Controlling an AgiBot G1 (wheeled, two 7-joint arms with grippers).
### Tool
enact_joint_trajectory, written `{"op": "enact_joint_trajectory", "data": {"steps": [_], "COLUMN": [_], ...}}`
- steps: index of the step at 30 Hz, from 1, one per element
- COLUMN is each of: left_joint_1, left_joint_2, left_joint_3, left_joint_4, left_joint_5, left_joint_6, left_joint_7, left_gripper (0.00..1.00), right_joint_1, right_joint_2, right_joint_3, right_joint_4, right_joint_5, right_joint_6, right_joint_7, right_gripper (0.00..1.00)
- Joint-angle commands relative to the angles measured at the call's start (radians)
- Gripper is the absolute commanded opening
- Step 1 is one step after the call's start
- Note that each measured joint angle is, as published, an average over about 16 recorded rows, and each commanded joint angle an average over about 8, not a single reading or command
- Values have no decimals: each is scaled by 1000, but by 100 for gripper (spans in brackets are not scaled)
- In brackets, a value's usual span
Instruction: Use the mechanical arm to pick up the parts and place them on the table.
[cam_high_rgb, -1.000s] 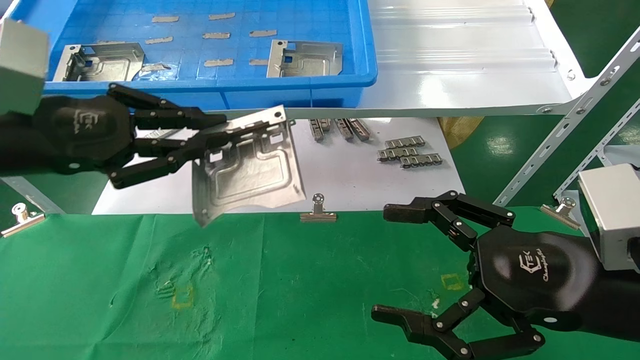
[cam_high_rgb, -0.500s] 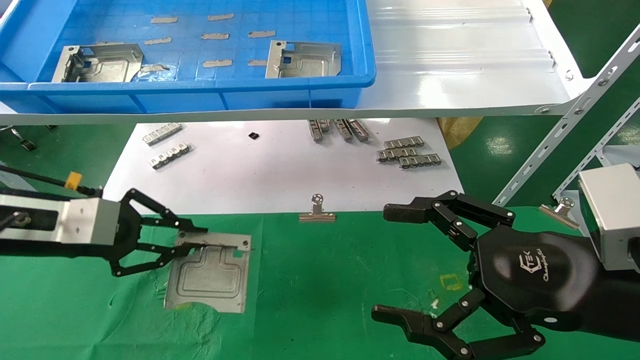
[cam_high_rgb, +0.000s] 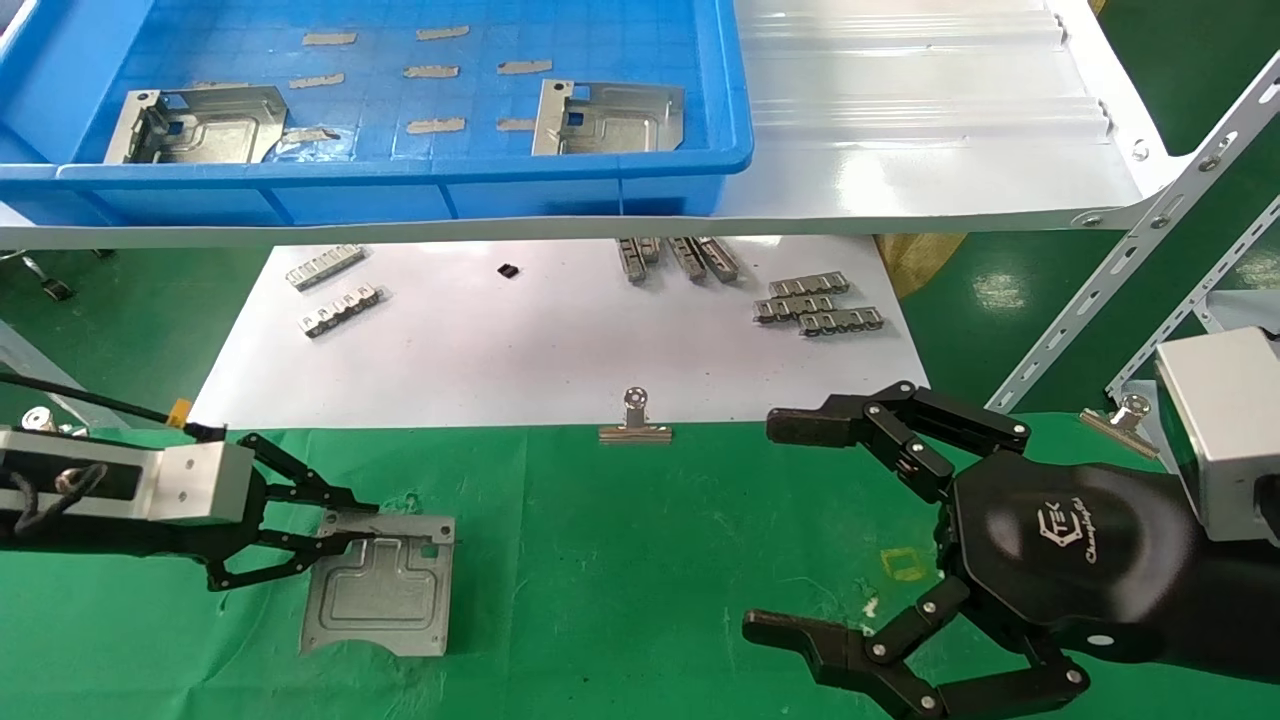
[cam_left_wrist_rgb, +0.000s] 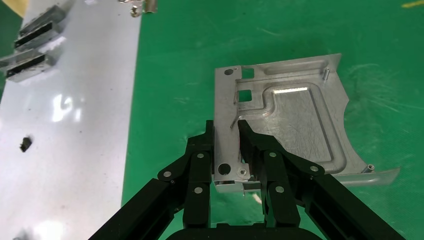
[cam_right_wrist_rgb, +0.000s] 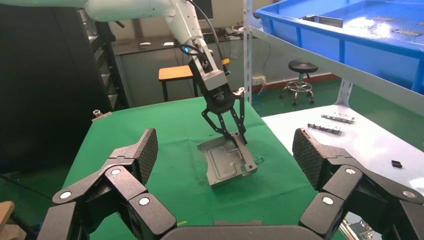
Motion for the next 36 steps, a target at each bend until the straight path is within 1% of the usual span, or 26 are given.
{"op": "enact_joint_trajectory", "data": {"steps": [1,5,6,7,14,19,24,32,36], "left_joint_1": [-1,-10,-13,-15,-24,-37,-46,-45,-45], "left_joint_2": [7,16,19,22,40,43,38,20,18], "left_joint_3": [8,24,28,31,41,39,24,2,-1], "left_joint_4": [21,48,55,62,107,133,150,156,159], "left_joint_5": [5,22,26,30,42,33,-2,-60,-69], "left_joint_6": [7,-3,-5,-7,-10,5,20,27,27], "left_joint_7": [15,44,51,57,91,88,54,-46,-62], "left_gripper": [34,84,94,100,100,100,100,100,100], "right_joint_1": [0,0,0,0,0,0,0,0,0], "right_joint_2": [0,0,0,0,0,0,0,0,0], "right_joint_3": [0,0,0,0,0,0,0,0,0], "right_joint_4": [0,0,0,0,0,0,0,0,0], "right_joint_5": [0,0,0,0,0,0,0,0,0], "right_joint_6": [0,0,0,0,0,0,0,0,0], "right_joint_7": [0,0,0,0,0,0,0,0,0], "right_gripper": [100,100,100,100,100,100,100,100,100]}}
